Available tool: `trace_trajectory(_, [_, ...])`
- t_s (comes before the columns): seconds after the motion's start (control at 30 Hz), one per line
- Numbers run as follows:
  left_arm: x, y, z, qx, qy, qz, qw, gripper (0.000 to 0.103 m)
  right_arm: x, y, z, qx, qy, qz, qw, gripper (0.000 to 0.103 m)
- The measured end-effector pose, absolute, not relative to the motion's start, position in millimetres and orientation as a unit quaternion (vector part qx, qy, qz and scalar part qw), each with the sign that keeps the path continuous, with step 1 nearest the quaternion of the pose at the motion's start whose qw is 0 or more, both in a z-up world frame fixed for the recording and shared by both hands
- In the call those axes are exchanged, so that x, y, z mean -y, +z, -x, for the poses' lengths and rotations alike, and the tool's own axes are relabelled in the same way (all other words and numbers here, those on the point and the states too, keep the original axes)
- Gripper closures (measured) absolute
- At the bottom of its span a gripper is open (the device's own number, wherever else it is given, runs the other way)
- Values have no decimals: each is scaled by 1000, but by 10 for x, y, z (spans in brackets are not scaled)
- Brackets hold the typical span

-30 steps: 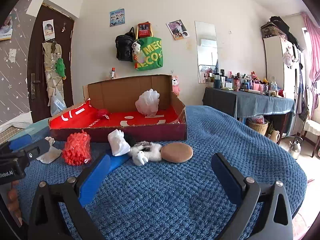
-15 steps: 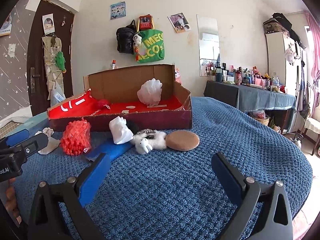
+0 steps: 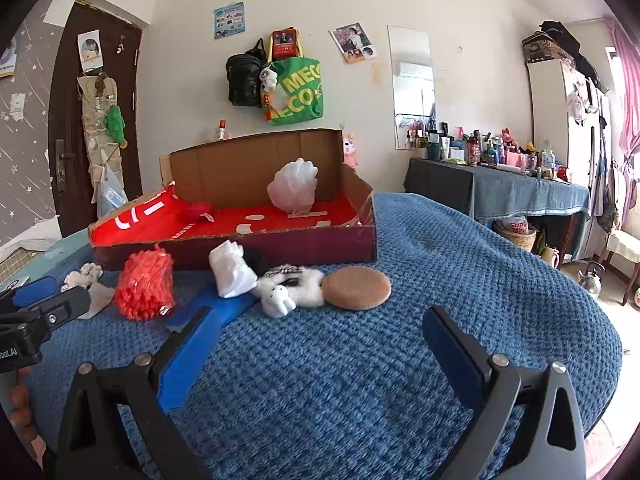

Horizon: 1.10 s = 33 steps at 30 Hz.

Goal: Organize soft objects
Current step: 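Withdraw both tools from the box back over the blanket, then grasp the cream crocheted scrunchie with the left tool while the right tool grasps the tan pad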

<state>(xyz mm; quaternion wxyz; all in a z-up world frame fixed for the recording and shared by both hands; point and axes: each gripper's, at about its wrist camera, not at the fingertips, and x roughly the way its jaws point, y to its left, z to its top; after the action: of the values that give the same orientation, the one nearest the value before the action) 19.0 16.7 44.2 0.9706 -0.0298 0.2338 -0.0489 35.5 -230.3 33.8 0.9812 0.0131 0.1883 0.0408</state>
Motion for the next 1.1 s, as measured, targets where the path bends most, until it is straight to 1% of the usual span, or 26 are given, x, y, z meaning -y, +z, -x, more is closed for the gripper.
trace_trajectory(0.33, [-474, 638, -469, -253, -11, 13, 967, 0, 2418, 507, -589, -213, 22, -9, 977, 0])
trace_trajectory(0.47, [-589, 644, -609, -277, -4, 12, 961, 0, 2481, 561, -787, -259, 11, 8, 966, 0])
trace_trajectory(0.57, [-681, 637, -711, -295, 3, 7, 956, 0, 2581, 567, -955, -304, 32, -1, 952, 0])
trace_trajectory(0.8, [-872, 562, -918, -338, 8, 6, 941, 0, 2691, 480, -1275, -387, 58, 3, 920, 0])
trace_trajectory(1.0, [-931, 496, -990, -363, 0, -10, 932, 0, 2690, 390, -1373, -419, 68, 34, 905, 0])
trace_trajectory(1.1, [-928, 447, -1005, -371, -6, -28, 928, 0, 2674, 359, -1420, -427, 71, 47, 900, 5])
